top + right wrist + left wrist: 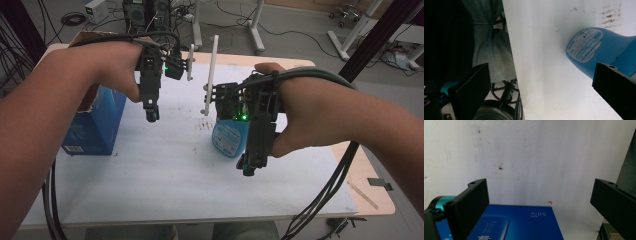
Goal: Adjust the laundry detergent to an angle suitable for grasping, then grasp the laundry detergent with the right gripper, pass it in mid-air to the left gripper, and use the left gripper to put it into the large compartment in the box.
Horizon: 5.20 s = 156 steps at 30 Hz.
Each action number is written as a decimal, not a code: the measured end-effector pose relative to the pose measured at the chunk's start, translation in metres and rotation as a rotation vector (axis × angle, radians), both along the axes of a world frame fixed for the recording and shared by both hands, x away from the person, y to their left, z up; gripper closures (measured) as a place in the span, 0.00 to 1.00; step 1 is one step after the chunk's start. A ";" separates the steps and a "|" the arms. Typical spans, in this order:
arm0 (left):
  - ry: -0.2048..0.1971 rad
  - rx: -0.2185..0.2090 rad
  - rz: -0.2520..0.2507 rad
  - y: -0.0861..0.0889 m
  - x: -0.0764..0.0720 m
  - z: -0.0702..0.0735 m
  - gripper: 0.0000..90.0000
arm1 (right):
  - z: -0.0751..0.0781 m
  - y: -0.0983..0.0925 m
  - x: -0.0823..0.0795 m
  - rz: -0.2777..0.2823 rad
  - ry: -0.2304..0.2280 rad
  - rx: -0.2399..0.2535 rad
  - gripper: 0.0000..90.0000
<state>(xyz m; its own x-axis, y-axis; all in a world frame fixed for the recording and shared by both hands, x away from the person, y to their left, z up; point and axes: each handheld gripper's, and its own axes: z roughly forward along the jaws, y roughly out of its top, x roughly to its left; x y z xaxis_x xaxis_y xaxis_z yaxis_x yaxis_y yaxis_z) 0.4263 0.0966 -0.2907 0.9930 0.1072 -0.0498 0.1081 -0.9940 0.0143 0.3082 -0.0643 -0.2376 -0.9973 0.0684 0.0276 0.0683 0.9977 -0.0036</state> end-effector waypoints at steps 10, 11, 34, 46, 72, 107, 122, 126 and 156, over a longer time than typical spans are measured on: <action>0.003 0.007 0.001 -0.005 -0.003 0.001 0.02 | 0.000 0.000 -0.005 0.014 -0.006 -0.002 0.01; 0.003 0.007 0.001 -0.005 -0.003 0.001 0.02 | 0.000 0.000 -0.005 0.014 -0.006 -0.002 0.01; -0.022 -0.008 0.012 0.002 -0.006 0.011 0.02 | 0.003 -0.016 -0.008 -0.030 -0.032 0.038 0.01; -0.031 -0.004 0.013 -0.006 -0.011 0.014 0.02 | 0.001 -0.094 -0.015 -0.186 -0.068 0.134 0.01; -0.030 -0.013 0.034 -0.006 -0.008 0.013 0.02 | -0.075 -0.163 0.011 -0.496 -0.143 0.501 0.01; -0.050 -0.025 0.034 0.007 -0.010 0.018 0.02 | -0.144 -0.117 0.035 -0.664 -0.226 0.820 0.01; -0.054 -0.019 0.034 0.009 -0.010 0.018 0.02 | -0.165 -0.108 0.037 -0.716 -0.283 0.955 0.02; -0.054 -0.018 0.034 0.010 -0.010 0.018 0.02 | -0.170 -0.107 0.037 -0.735 -0.283 0.995 0.02; -0.047 -0.008 0.028 0.008 -0.007 0.015 0.02 | -0.186 -0.103 0.038 -0.778 -0.348 1.093 0.19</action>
